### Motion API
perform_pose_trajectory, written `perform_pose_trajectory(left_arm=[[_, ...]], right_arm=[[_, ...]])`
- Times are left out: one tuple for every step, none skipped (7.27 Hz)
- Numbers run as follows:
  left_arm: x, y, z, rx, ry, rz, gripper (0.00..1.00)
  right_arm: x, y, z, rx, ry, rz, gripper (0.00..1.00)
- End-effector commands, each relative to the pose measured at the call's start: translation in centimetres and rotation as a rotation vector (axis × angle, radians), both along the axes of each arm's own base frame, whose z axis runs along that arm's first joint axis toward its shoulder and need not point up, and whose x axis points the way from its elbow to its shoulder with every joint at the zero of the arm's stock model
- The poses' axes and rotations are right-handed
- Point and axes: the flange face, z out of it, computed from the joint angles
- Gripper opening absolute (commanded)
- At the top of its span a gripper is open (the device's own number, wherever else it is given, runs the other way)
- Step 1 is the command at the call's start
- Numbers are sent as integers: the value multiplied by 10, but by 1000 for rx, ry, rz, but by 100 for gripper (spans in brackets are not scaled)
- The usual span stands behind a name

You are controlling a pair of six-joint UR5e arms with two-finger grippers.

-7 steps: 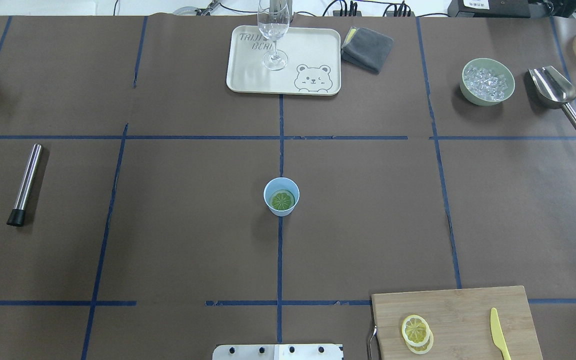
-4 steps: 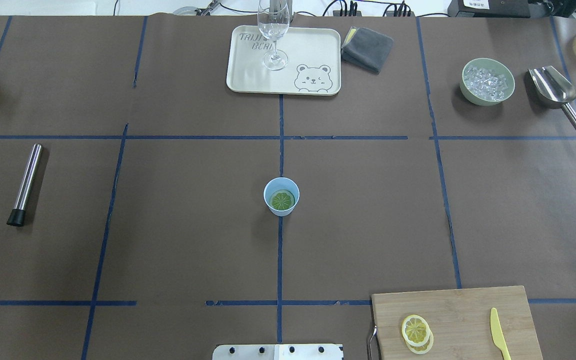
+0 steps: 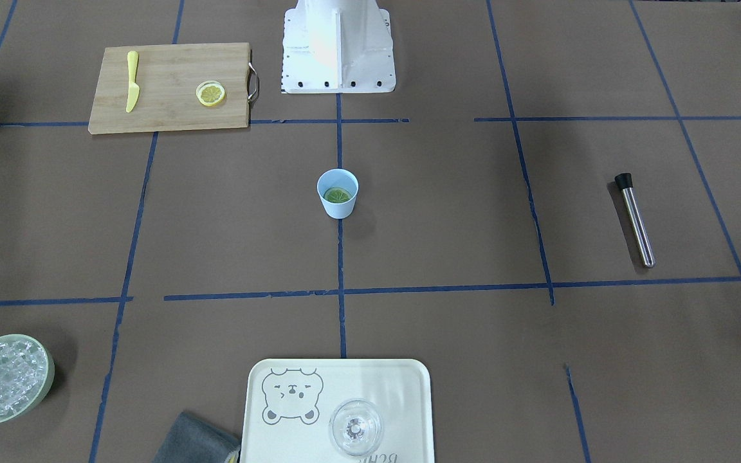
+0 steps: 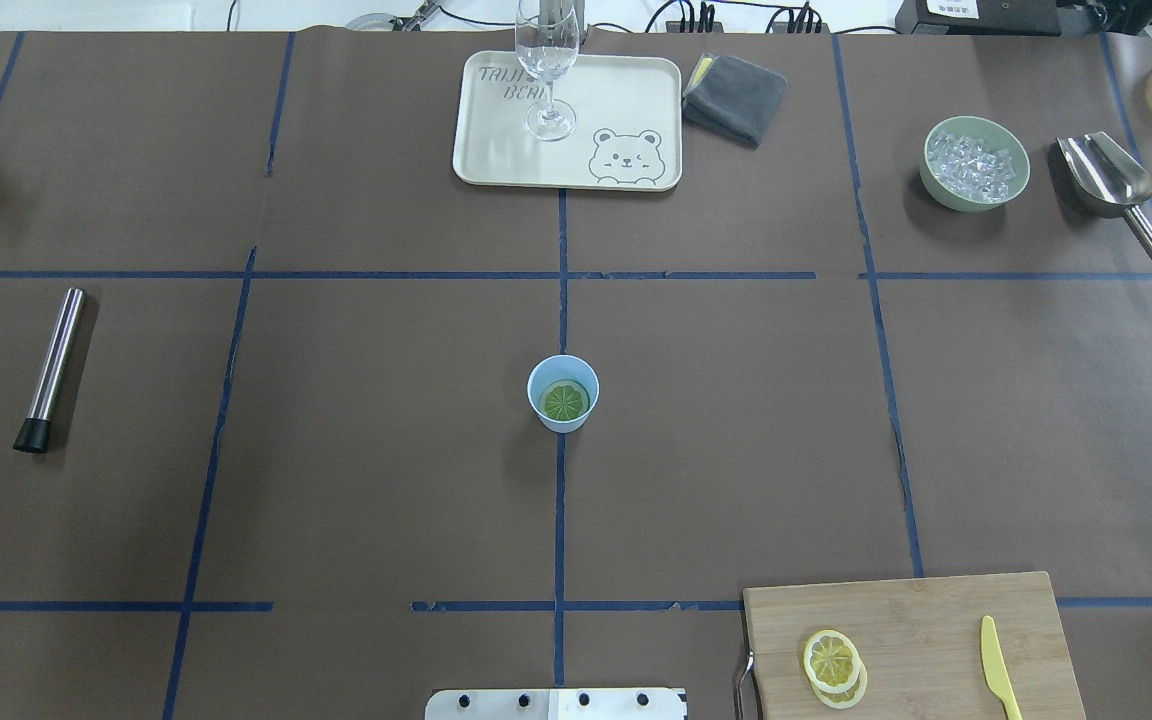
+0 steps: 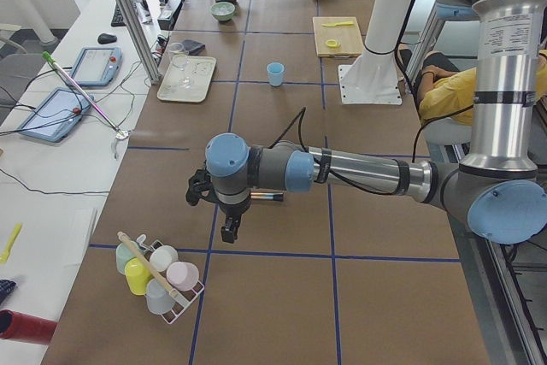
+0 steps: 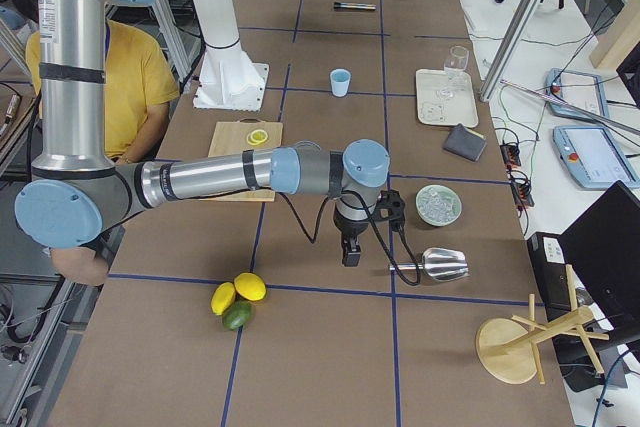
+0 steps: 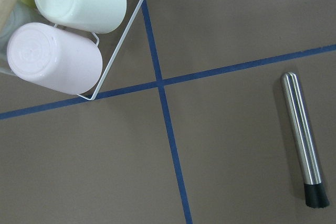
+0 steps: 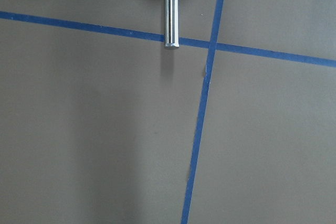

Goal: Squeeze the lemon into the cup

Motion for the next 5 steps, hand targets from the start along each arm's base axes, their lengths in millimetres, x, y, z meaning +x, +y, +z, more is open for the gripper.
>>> perform_pose_trajectory(left_arm=[[-8,-4,21,-26,-120,-2,100],[-9,1,32,-74,-124,0,100],[-8,4,40,-95,-117,3,100],[-8,5,39,-98,-114,2,100],[-8,2,39,-96,-114,-2,100]], right_arm=[[1,3,4,-6,26,-1,100],[2,3,6,-9,30,-1,100],[2,4,7,-12,29,-1,100],[2,6,10,-20,28,-1,100],[2,6,9,-17,28,-1,100]])
